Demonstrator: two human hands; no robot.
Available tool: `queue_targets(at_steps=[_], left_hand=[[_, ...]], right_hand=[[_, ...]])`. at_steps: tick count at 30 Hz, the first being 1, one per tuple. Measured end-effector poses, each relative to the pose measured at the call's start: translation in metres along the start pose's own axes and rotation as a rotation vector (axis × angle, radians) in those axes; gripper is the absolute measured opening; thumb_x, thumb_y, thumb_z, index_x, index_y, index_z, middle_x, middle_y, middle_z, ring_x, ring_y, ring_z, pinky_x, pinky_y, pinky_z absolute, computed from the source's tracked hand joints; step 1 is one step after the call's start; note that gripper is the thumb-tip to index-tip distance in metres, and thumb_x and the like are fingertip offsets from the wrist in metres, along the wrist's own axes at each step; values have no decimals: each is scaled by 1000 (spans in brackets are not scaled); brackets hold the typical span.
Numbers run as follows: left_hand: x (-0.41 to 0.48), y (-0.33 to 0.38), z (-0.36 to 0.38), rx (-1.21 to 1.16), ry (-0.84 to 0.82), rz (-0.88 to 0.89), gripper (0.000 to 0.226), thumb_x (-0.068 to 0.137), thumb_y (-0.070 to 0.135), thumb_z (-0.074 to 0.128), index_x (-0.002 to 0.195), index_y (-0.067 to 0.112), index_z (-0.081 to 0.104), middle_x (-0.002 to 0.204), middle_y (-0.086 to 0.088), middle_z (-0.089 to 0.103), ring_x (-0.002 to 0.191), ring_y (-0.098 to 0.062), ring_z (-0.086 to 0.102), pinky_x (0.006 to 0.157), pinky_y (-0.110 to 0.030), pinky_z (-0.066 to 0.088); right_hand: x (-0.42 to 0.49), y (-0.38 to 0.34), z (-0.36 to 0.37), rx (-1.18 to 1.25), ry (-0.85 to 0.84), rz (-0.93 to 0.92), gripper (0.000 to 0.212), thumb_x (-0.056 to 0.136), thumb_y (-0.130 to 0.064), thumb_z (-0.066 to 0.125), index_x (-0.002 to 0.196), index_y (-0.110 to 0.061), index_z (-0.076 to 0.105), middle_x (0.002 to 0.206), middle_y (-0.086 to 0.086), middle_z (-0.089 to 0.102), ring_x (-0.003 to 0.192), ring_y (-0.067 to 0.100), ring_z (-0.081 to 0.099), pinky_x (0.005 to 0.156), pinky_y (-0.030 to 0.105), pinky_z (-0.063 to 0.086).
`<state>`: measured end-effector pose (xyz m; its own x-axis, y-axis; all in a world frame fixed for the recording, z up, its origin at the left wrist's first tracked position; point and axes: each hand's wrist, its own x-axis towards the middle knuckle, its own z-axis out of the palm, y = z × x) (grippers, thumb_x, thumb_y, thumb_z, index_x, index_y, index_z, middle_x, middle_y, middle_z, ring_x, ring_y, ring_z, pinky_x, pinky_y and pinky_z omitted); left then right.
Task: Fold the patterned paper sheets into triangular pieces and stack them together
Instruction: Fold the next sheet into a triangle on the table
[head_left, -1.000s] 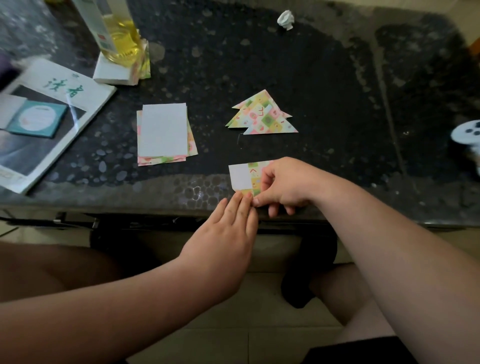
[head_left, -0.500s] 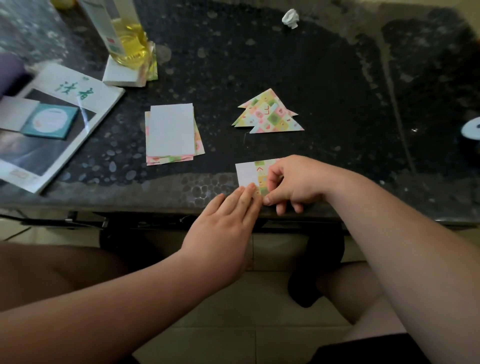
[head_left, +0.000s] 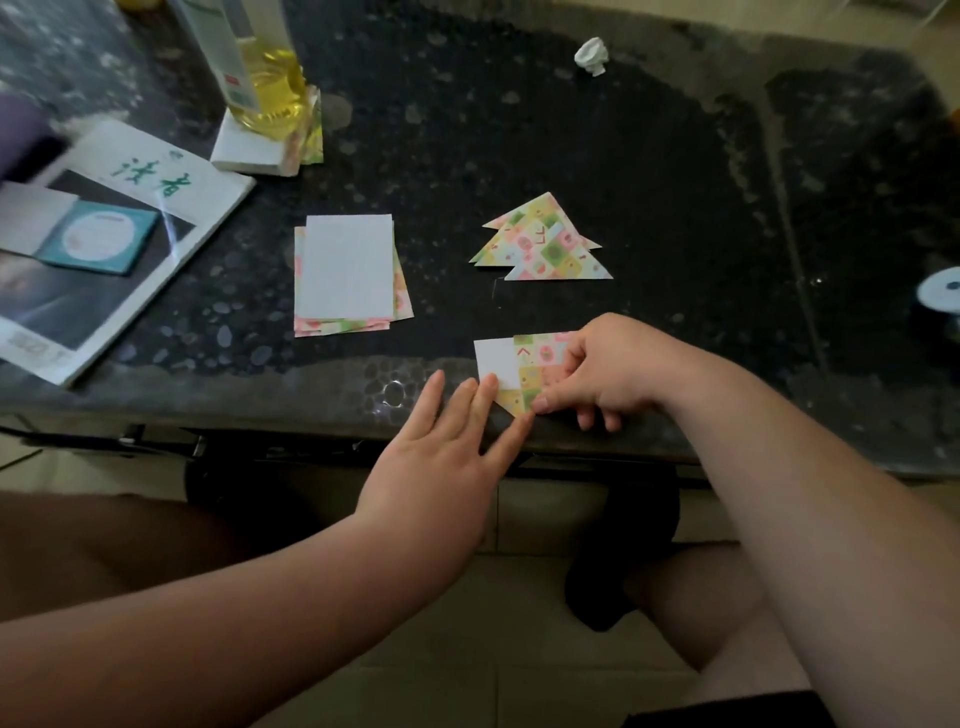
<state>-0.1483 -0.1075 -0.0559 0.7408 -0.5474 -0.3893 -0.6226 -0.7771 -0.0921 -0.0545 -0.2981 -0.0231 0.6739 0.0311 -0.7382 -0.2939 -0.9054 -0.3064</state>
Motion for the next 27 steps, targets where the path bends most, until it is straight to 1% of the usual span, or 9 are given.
queue_targets(at_steps=[3,6,9,12,14,17,19,24,27], left_hand=[[1,1,-2,13,-22,-11,87,106,41,38,155,21,-31,161,-26,-32,153,-39,-24,118,-62,-21],[-1,-1,-1,-18,-31,-16,91,104,42,42,155,24,-31,160,-22,-35,152,-36,-27,117,-64,-21],[-4,-5,3,-57,-24,-12,97,102,47,46,154,26,-33,160,-18,-38,152,-33,-30,116,-66,-20],[-3,-10,7,-171,-13,-24,101,97,55,51,156,31,-27,162,-8,-37,151,-28,-32,117,-66,-19],[0,-17,8,-237,-8,-53,103,94,59,52,158,30,-23,164,0,-35,151,-25,-32,118,-64,-19],[4,-26,7,-203,-8,-69,105,94,64,49,159,25,-23,165,4,-33,151,-24,-32,120,-64,-17],[7,-29,5,-184,-21,-76,106,93,70,47,159,25,-23,165,3,-32,151,-25,-31,120,-64,-16],[12,-42,-3,-250,-1,-147,102,86,88,31,161,33,-13,168,4,-25,154,-23,-26,123,-60,-10],[13,-44,-6,-399,-9,-191,103,86,88,32,162,30,-6,169,8,-19,155,-17,-20,127,-51,-8]], right_hand=[[3,2,-15,-39,84,141,48,77,-58,83,91,-13,75,71,1,77,58,15,64,68,33,51],[5,13,-31,78,165,265,53,75,-59,84,91,-9,75,73,5,75,59,18,61,66,35,49],[7,22,-38,146,324,287,41,87,-51,78,86,-10,73,70,5,75,62,18,67,71,36,54],[5,19,-35,192,560,162,26,97,-41,68,86,-18,70,76,1,75,68,17,72,72,37,56],[1,9,-27,167,544,64,18,91,-41,75,95,-25,69,88,-4,71,78,13,69,72,36,57],[-3,-7,-10,-144,404,-6,59,75,-51,87,125,-34,61,117,-9,61,100,11,61,81,35,57],[-3,-13,-3,-264,392,-1,75,70,-55,88,133,-33,55,126,-6,57,109,16,59,88,40,57],[-3,-13,-6,-198,284,127,54,69,-57,88,104,-28,57,100,-5,59,87,14,57,74,35,54],[-3,-8,-7,-125,265,68,31,82,-50,82,91,-29,60,96,-5,61,82,11,56,62,29,44]])
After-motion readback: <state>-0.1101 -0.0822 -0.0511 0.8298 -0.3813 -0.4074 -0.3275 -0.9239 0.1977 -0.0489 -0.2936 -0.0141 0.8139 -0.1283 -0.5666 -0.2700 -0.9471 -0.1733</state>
